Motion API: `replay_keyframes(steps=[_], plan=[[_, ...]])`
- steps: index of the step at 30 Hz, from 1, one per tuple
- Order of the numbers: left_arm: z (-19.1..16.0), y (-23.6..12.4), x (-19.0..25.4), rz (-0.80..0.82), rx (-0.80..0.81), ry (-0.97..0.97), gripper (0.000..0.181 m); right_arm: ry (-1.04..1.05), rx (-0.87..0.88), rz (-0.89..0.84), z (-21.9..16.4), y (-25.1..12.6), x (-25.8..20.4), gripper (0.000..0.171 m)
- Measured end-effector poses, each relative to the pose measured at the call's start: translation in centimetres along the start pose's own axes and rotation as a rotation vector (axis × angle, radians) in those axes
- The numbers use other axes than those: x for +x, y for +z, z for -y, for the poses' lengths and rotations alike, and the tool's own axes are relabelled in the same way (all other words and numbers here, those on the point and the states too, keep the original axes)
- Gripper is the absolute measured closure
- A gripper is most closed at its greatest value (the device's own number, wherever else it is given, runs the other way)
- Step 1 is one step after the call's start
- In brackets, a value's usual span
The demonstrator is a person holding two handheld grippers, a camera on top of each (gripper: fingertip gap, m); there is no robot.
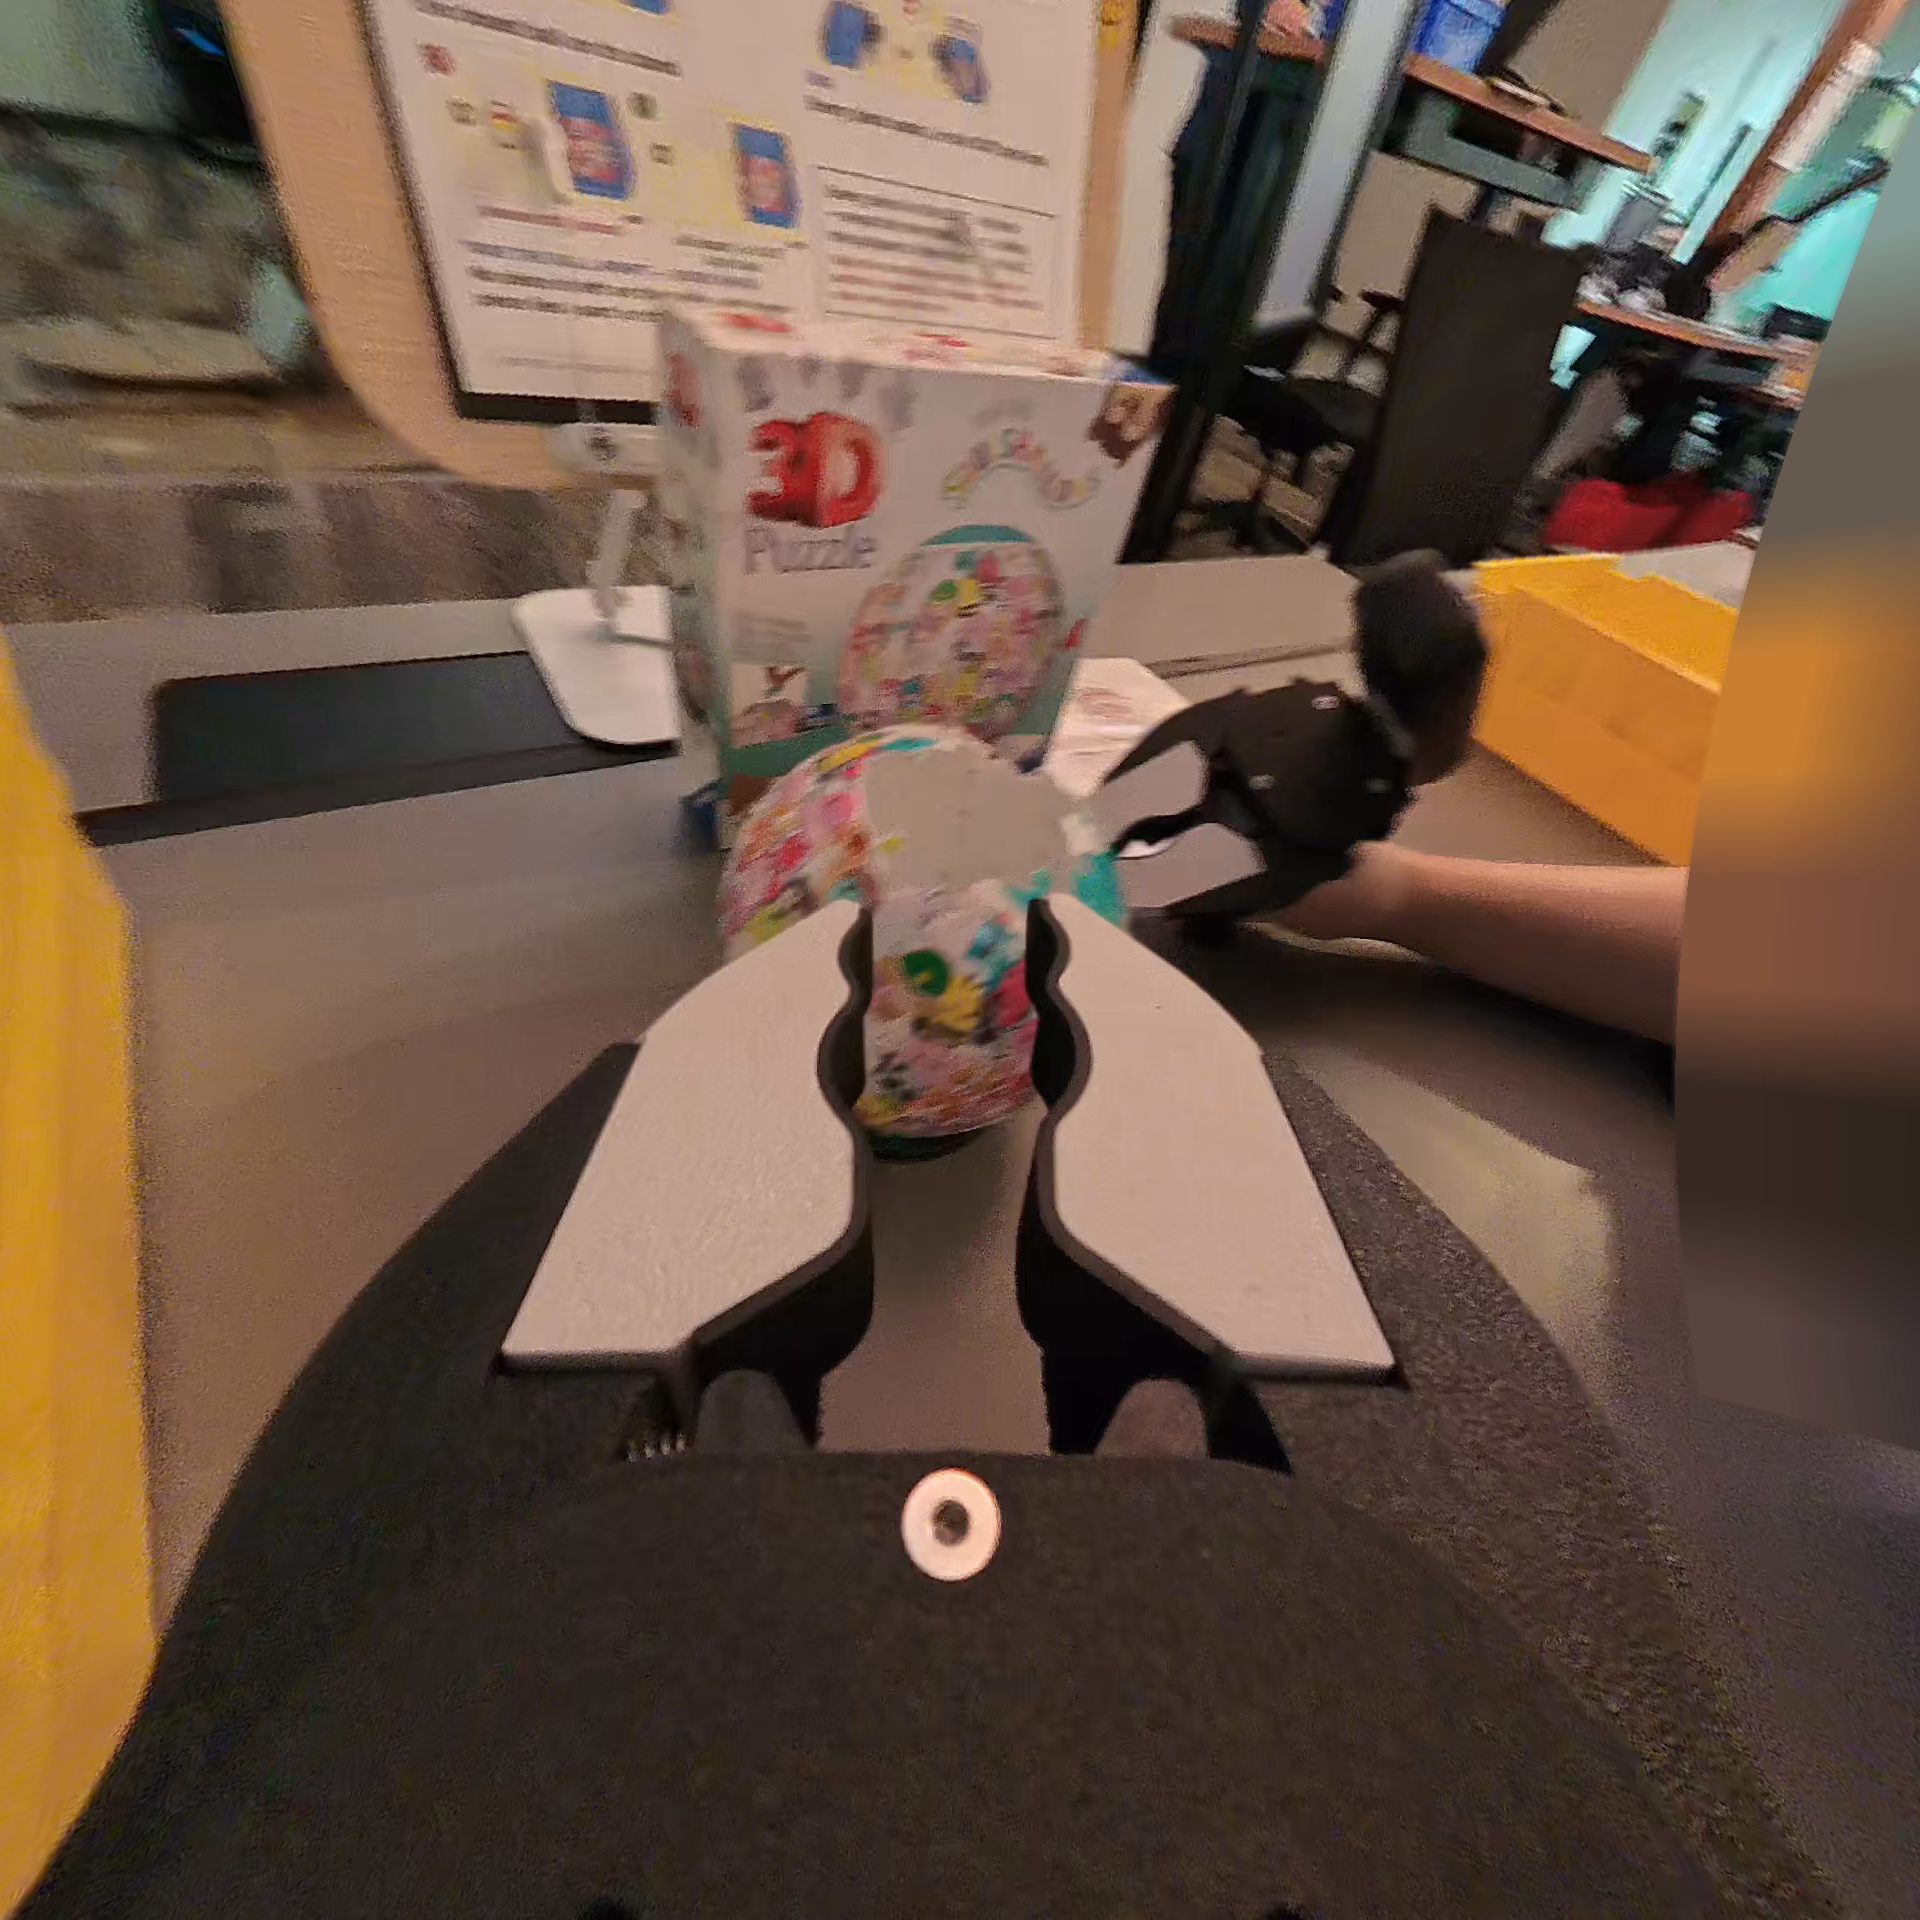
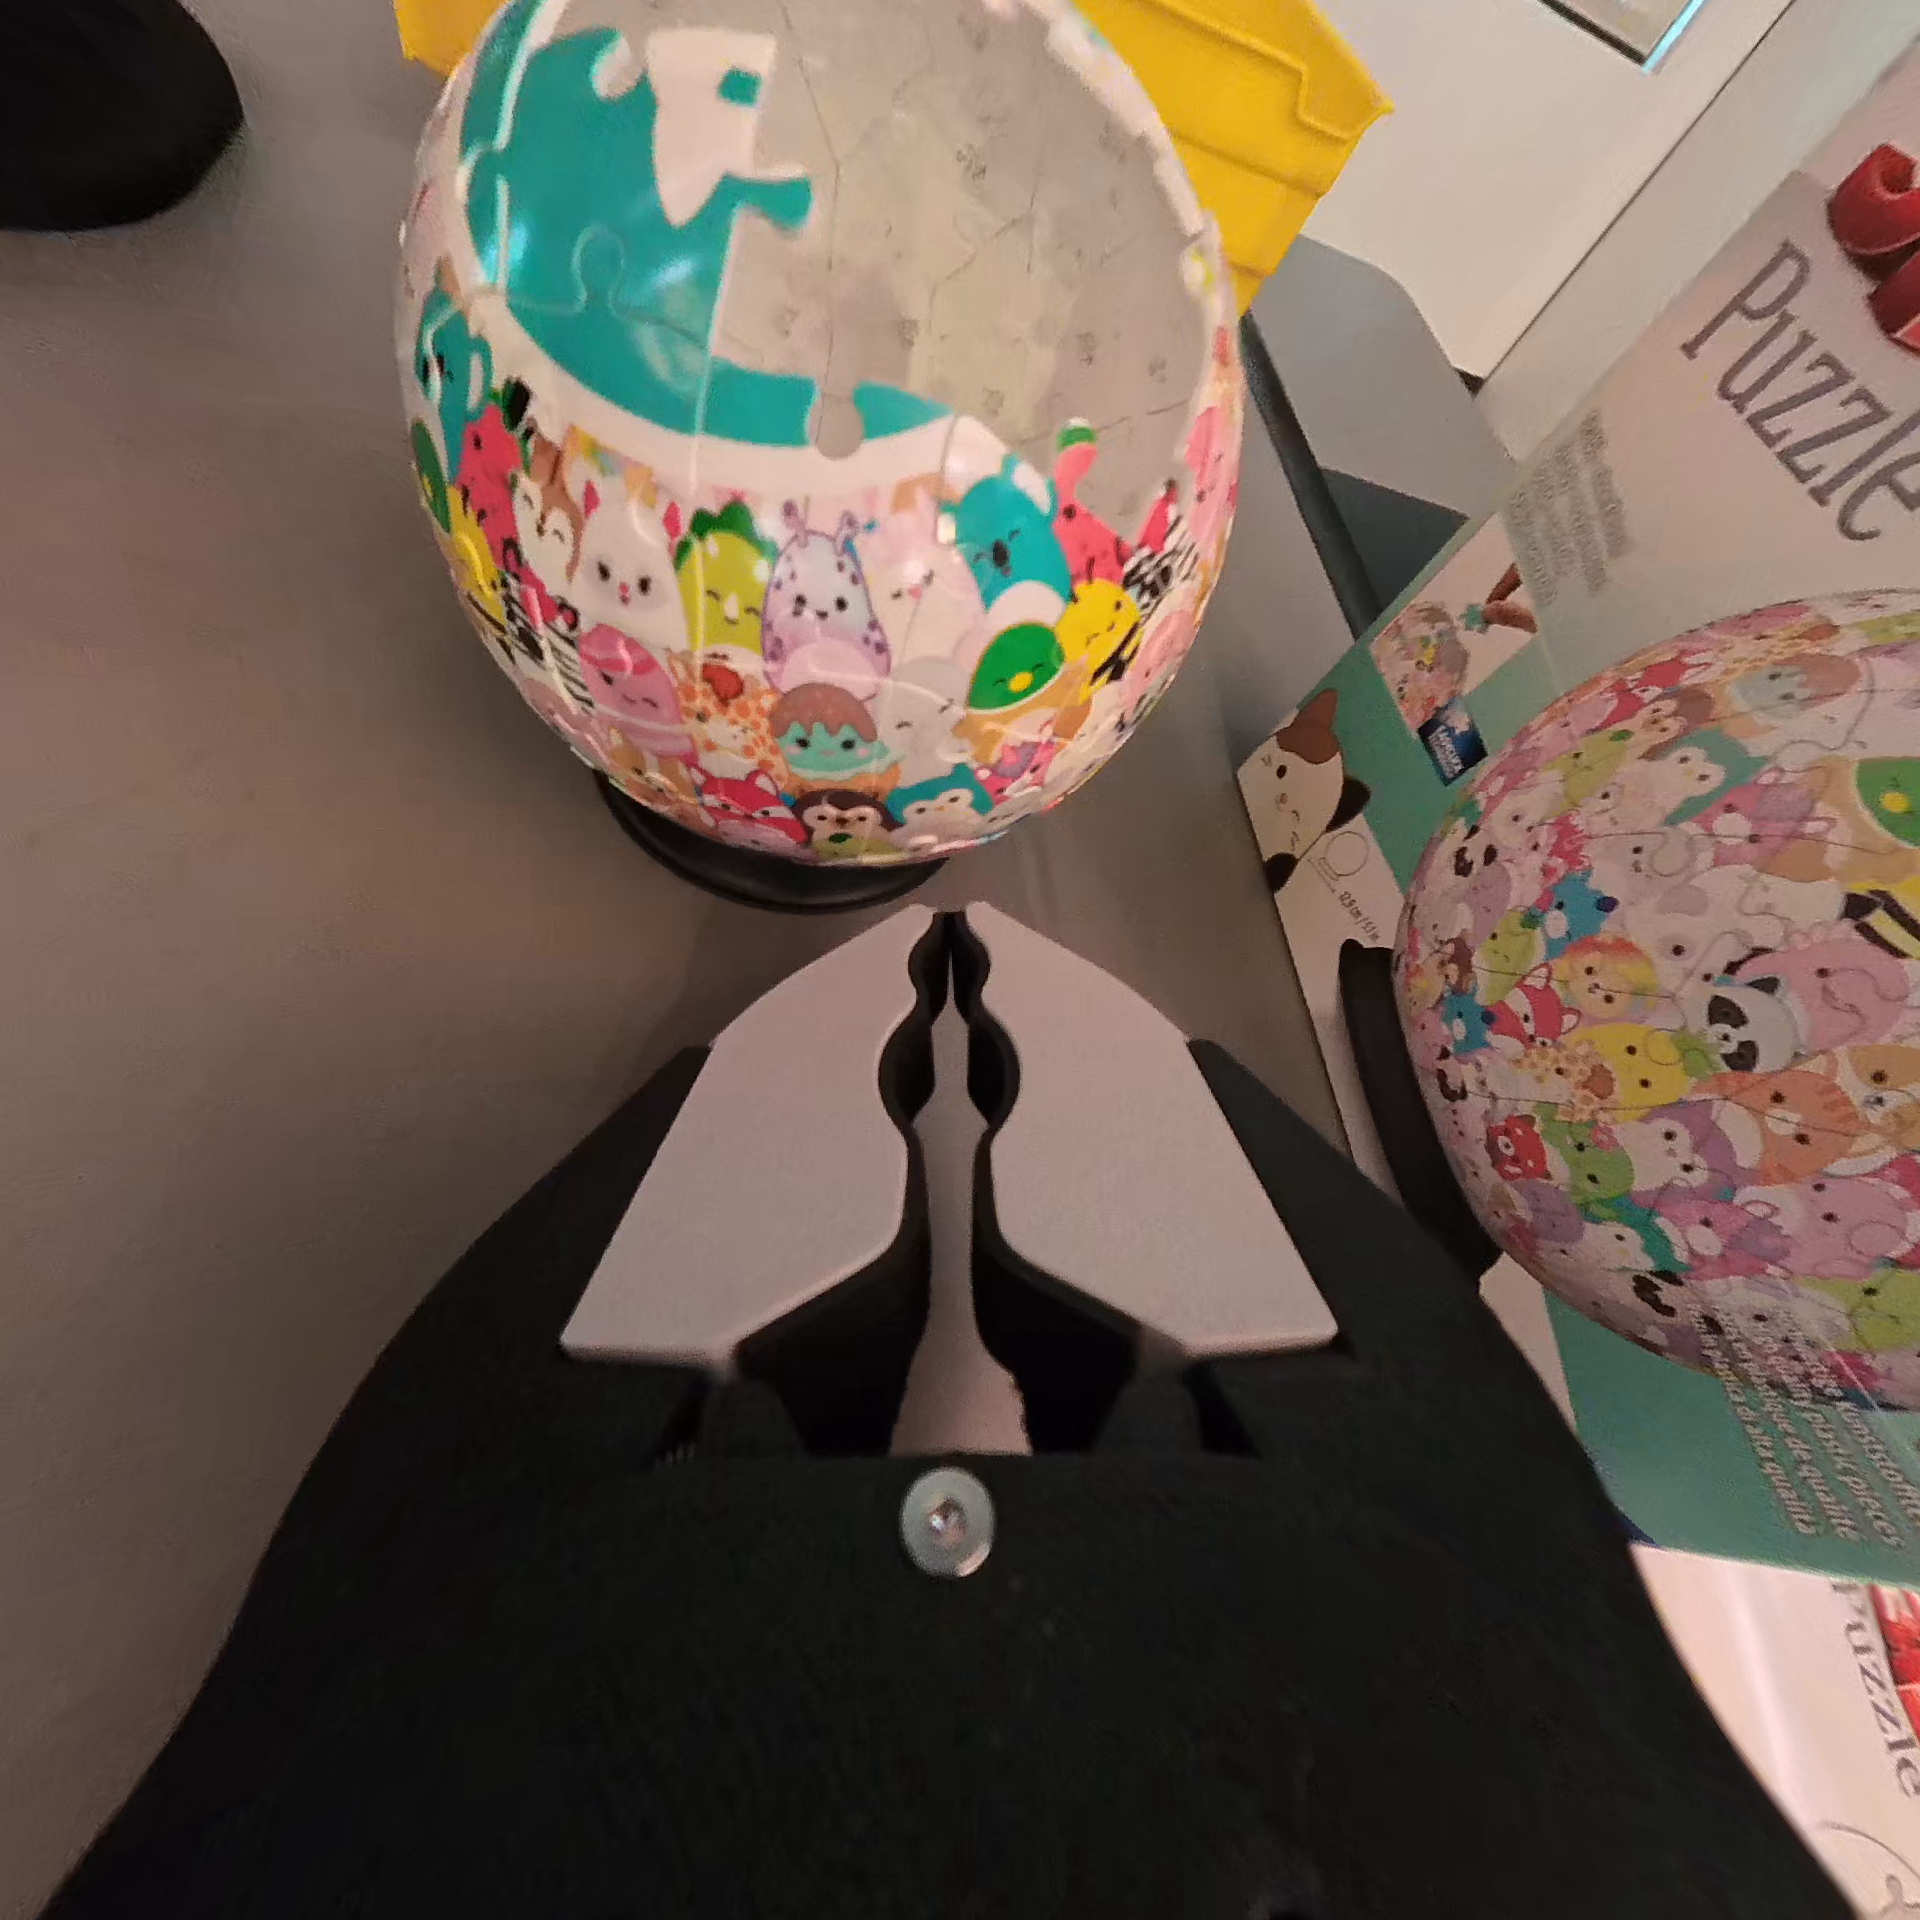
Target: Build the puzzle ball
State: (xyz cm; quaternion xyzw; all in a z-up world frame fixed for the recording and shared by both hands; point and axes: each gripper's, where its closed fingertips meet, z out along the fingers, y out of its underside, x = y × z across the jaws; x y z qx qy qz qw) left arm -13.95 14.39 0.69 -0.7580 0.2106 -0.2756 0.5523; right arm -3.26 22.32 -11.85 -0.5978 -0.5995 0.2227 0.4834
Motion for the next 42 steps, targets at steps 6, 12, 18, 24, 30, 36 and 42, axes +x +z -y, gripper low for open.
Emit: replay_keyframes(steps=[6,12,18,24,30,36,42], plan=[[5.0,1.0,5.7,-0.161,-0.149,-0.021,0.159,0.119,0.064,0.05,1.0,-0.1,1.0,0.17],[7.0,2.5,6.8,-0.184,-0.244,-0.114,0.164,0.119,0.057,0.034,0.4,-0.2,2.1,0.17],[5.9,3.0,3.9,-0.079,-0.286,-0.115,0.168,0.188,-0.064,0.213,-1.2,0.7,0.4,0.17],[3.4,2.6,-0.7,0.021,-0.292,-0.142,0.169,0.301,-0.004,0.26,0.0,0.7,0.3,0.17],[-0.5,1.8,-5.3,0.095,-0.355,-0.1,0.168,0.451,0.038,0.294,0.7,0.4,-0.1,0.17],[-3.5,2.3,-5.9,0.063,-0.39,-0.127,0.168,0.468,0.024,0.27,0.6,0.7,0.0,0.17],[-4.7,2.9,-5.4,0.013,-0.419,-0.12,0.168,0.585,-0.016,0.246,-0.2,0.4,0.0,0.17]])
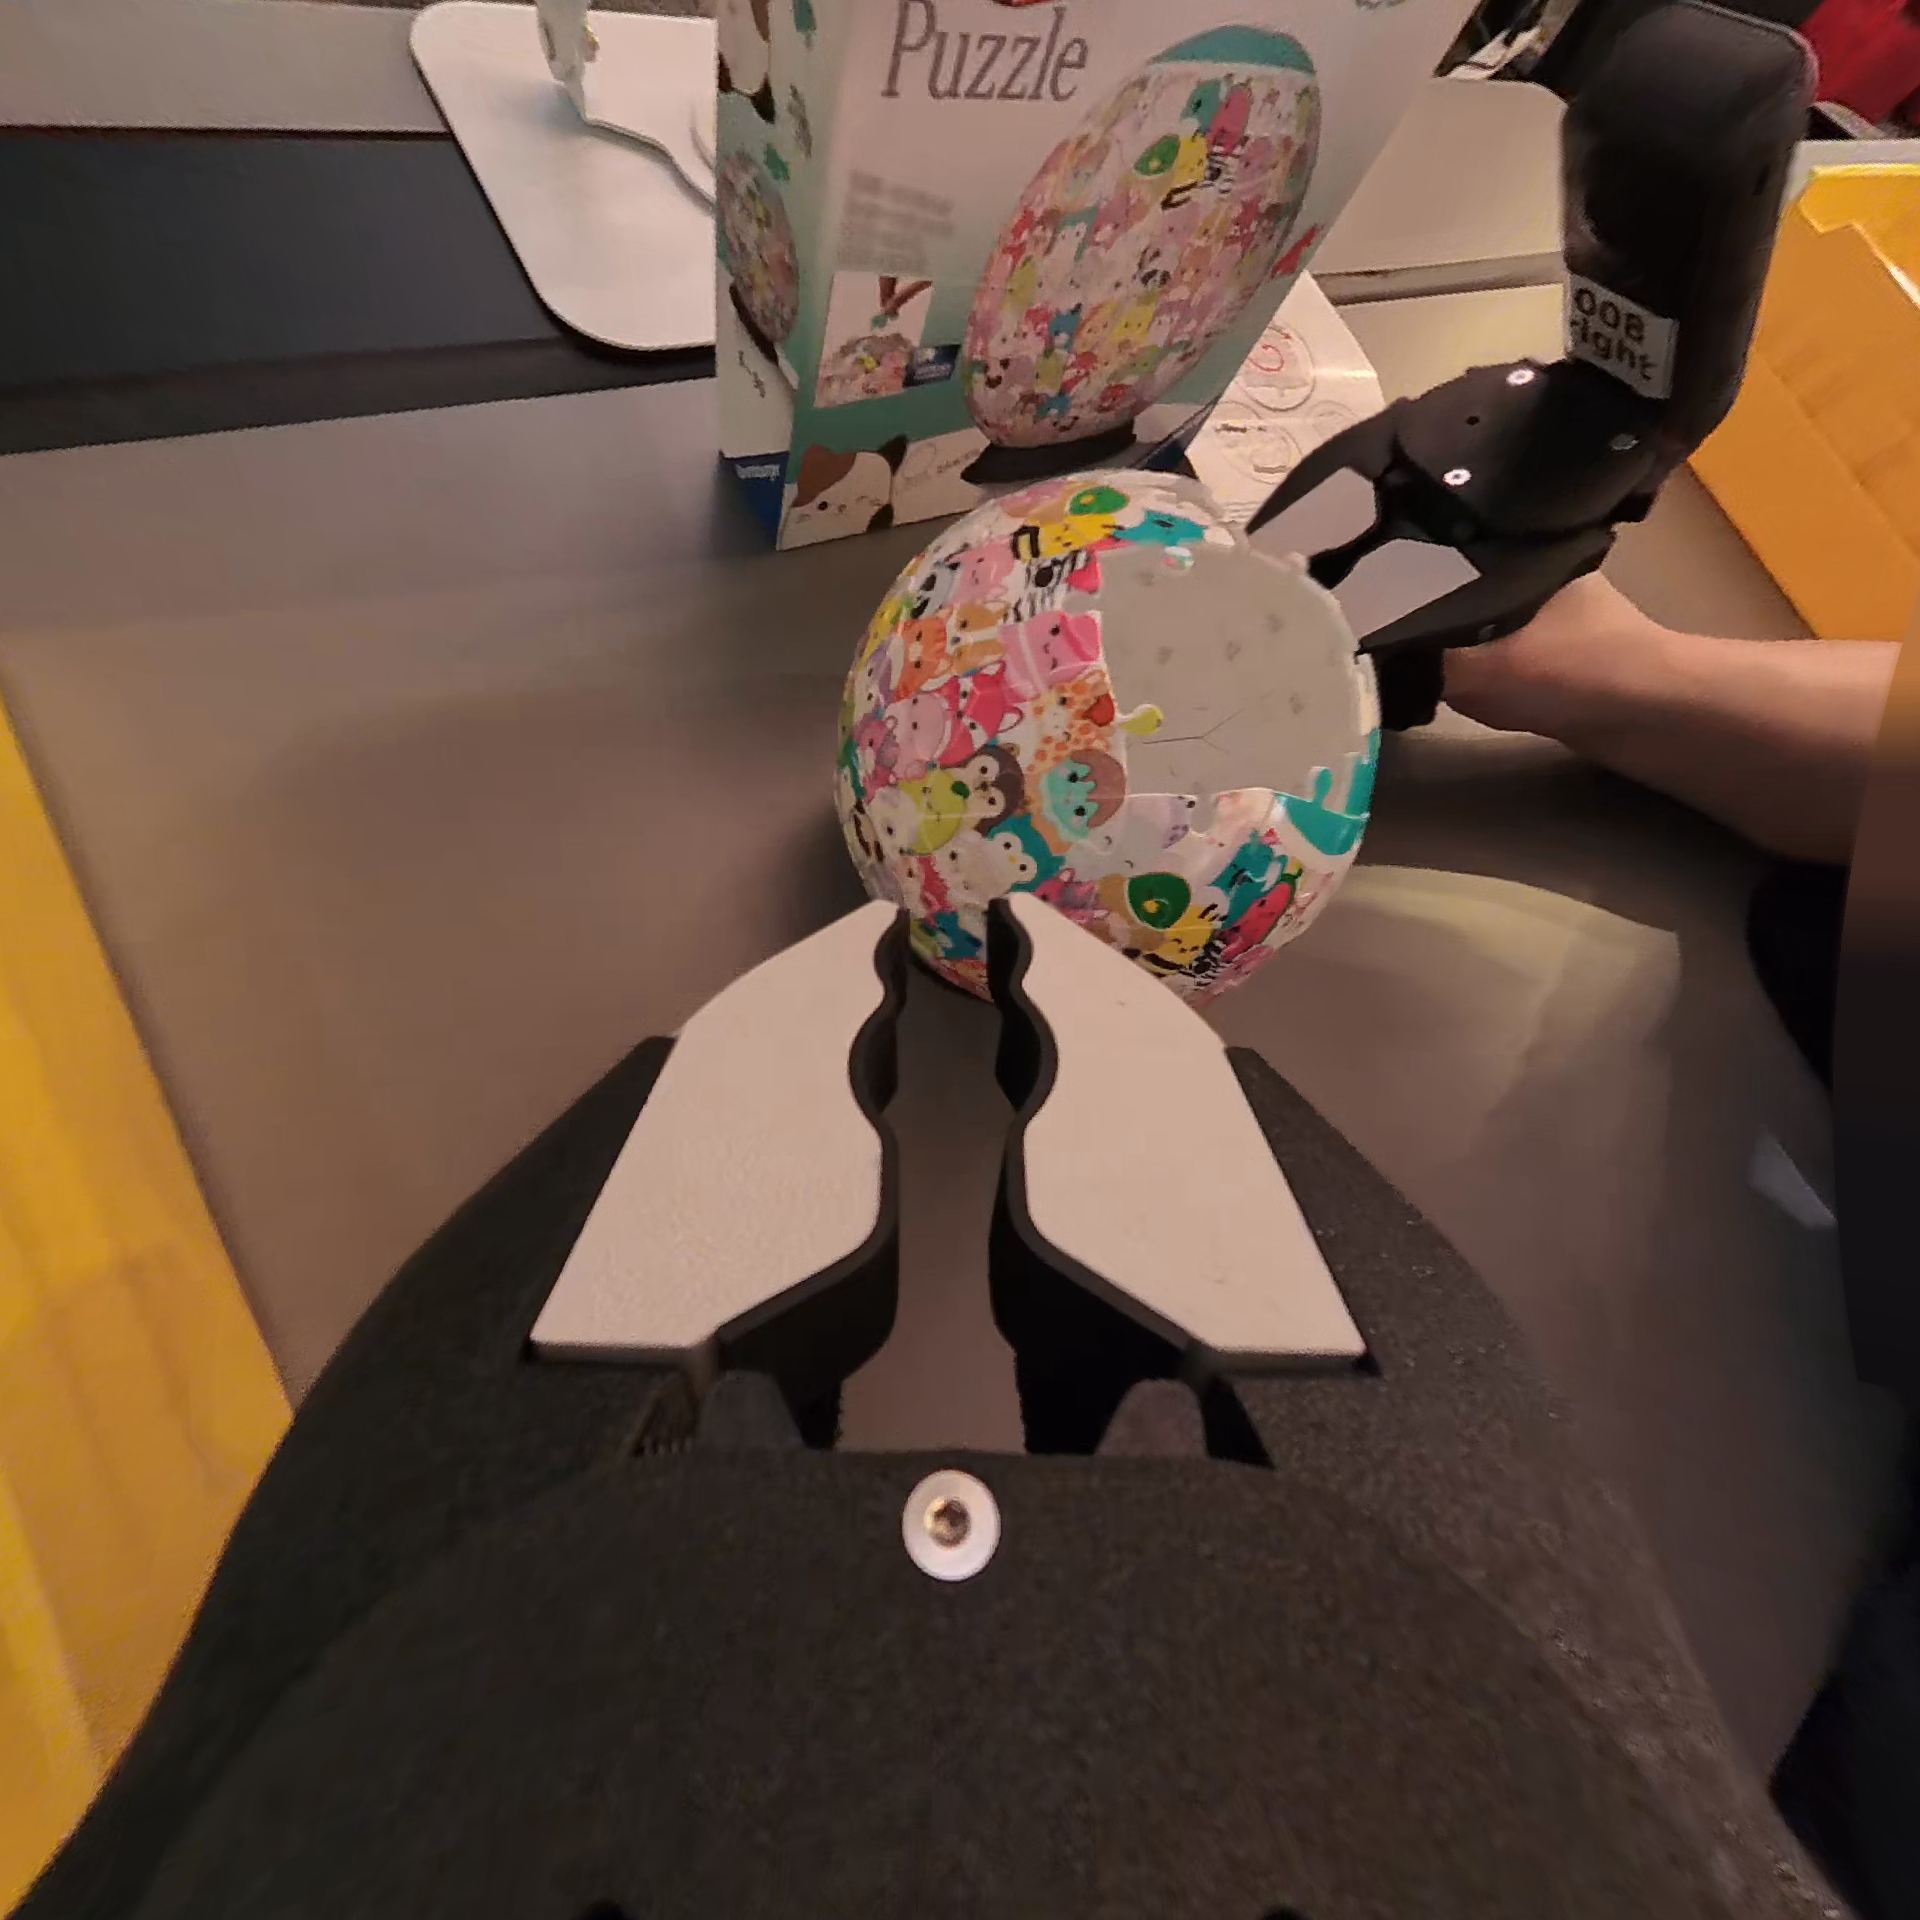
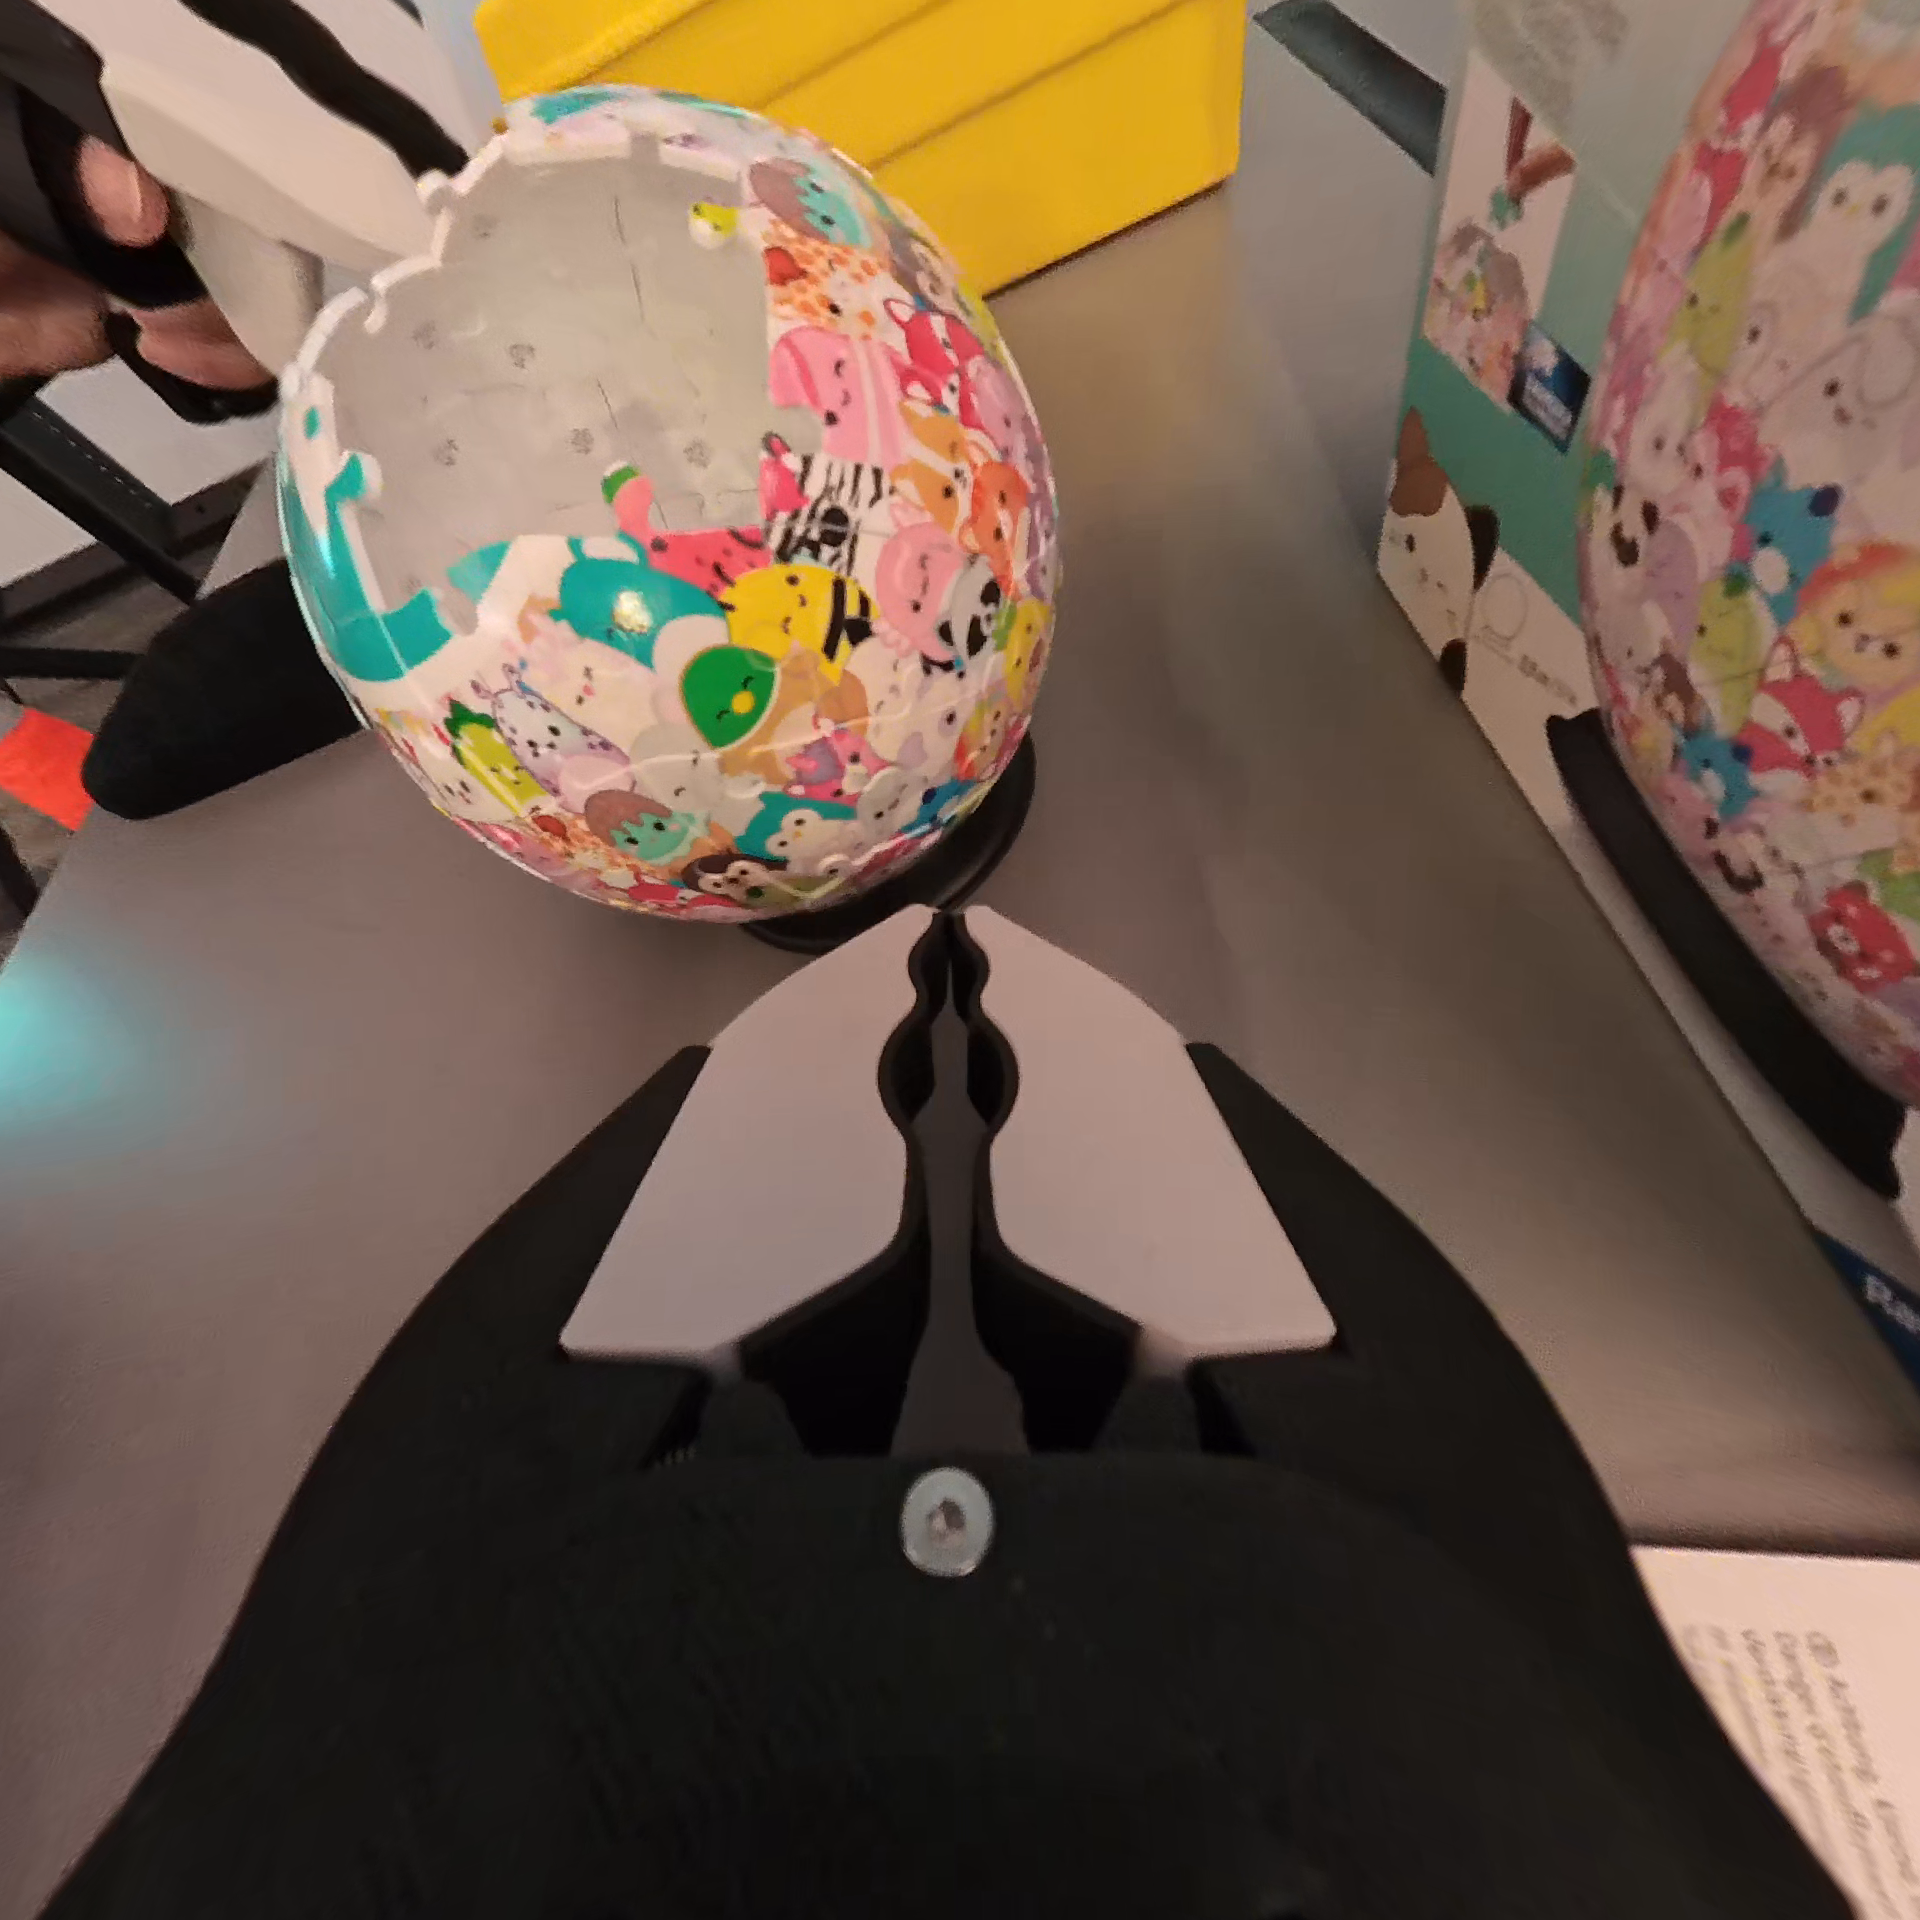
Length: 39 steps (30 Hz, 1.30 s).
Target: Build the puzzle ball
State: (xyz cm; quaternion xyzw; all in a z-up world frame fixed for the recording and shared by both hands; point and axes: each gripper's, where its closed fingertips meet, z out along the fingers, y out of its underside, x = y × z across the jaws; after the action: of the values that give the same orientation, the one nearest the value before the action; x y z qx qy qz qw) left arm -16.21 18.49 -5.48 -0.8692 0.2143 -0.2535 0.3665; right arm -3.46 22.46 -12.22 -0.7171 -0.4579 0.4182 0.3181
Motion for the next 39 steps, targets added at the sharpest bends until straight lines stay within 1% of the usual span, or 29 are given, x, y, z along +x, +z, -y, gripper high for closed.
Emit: replay_keyframes(steps=[3,5,11,15,17,19,20,22,23,30,35,37,39], plan=[[0.0,0.2,0.3,-0.02,-0.008,0.007,0.168,0.047,0.02,0.04,0.3,0.3,-0.7,0.17],[-0.1,0.4,0.6,-0.031,-0.009,0.009,0.168,0.055,0.009,-0.014,0.0,0.2,-0.1,0.17],[-0.5,1.1,1.1,-0.073,-0.012,0.002,0.168,0.158,0.036,-0.037,-0.2,-0.4,0.3,0.17],[-0.7,1.2,0.9,-0.084,-0.009,-0.015,0.168,0.236,0.023,0.004,-0.6,-0.3,0.3,0.171],[-0.7,1.2,0.9,-0.092,-0.002,-0.022,0.168,0.251,0.064,0.022,0.0,-0.5,0.1,0.171],[-0.5,1.2,0.9,-0.104,0.01,-0.031,0.17,0.28,0.153,0.136,1.5,-0.5,-1.2,0.171],[-0.3,1.2,0.9,-0.108,0.017,-0.035,0.169,0.304,0.14,0.132,1.5,-0.3,-1.0,0.171],[-0.2,1.1,1.1,-0.121,0.018,-0.039,0.167,0.301,0.119,0.089,1.2,-0.2,-0.1,0.171],[-0.2,1.1,1.1,-0.12,0.016,-0.035,0.167,0.292,0.136,0.075,1.2,-0.4,0.0,0.171],[-0.1,1.1,1.1,-0.128,0.028,-0.044,0.166,0.308,0.089,0.095,0.2,-0.4,-0.4,0.171],[-0.3,1.2,1.2,-0.131,0.025,-0.045,0.166,0.306,0.103,0.131,0.4,-0.3,-1.2,0.171],[-0.2,1.2,1.2,-0.133,0.028,-0.047,0.167,0.311,0.136,0.157,0.9,-0.3,-1.5,0.171],[-0.1,1.1,1.3,-0.136,0.032,-0.049,0.166,0.305,0.122,0.153,0.7,-0.2,-1.4,0.171]])
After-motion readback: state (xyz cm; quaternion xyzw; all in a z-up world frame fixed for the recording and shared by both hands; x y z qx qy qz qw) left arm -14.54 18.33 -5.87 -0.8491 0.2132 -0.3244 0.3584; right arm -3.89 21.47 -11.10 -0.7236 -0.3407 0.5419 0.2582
